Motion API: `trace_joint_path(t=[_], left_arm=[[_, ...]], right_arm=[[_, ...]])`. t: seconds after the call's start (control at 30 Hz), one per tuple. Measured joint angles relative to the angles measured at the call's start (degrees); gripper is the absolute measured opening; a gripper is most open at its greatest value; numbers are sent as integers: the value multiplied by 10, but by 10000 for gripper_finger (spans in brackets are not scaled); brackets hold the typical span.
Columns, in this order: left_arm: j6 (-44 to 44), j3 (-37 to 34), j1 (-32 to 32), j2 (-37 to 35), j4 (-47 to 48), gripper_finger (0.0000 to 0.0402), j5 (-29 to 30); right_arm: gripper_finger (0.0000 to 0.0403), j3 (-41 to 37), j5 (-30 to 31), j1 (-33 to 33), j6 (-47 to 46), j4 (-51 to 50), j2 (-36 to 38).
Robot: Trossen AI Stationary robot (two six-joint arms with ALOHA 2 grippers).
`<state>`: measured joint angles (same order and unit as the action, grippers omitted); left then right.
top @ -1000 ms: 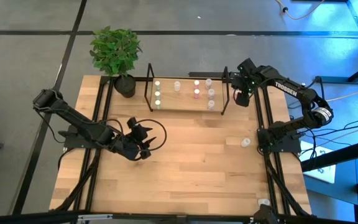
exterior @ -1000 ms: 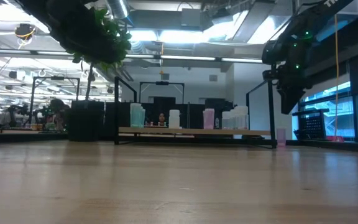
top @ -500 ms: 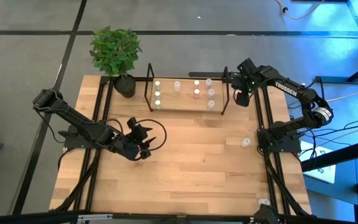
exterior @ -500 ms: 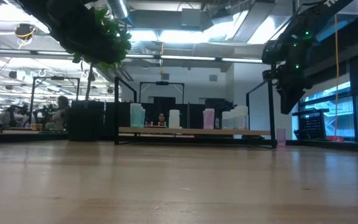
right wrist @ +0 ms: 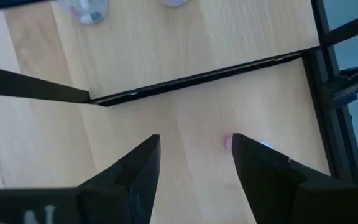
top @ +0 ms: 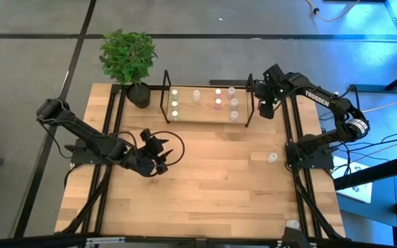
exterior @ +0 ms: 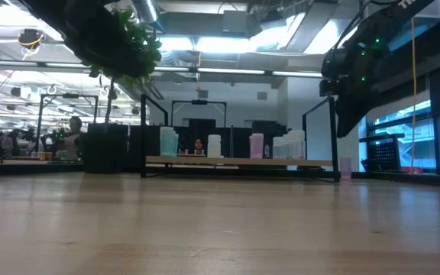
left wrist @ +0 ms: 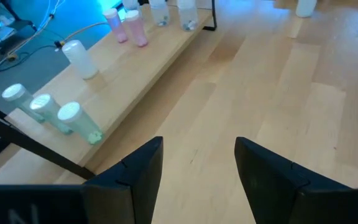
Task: Pick and place medicine bottles onto shelf by color
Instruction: Put the pink medicine bottle on the shelf aligned with the other pink medicine bottle
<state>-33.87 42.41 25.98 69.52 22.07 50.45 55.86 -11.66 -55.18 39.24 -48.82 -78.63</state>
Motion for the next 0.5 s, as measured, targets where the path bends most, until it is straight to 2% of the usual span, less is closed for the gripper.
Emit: trace_joint_path(t=[0.1, 0.2, 0.33, 0.5], left_arm=[[0, 0, -5, 0, 1, 194, -3], [0, 0, -7, 0, 1, 194, -4], [0, 0, -7, 0, 1, 194, -5], [0, 0, -7, 0, 1, 194, -5]], right_arm=[[202, 0, -1, -2, -2, 0, 0], [202, 0, -3, -3, -53, 4, 0], [202, 0, 42, -5, -73, 10, 0], [209, 0, 44, -13, -78, 10, 0]])
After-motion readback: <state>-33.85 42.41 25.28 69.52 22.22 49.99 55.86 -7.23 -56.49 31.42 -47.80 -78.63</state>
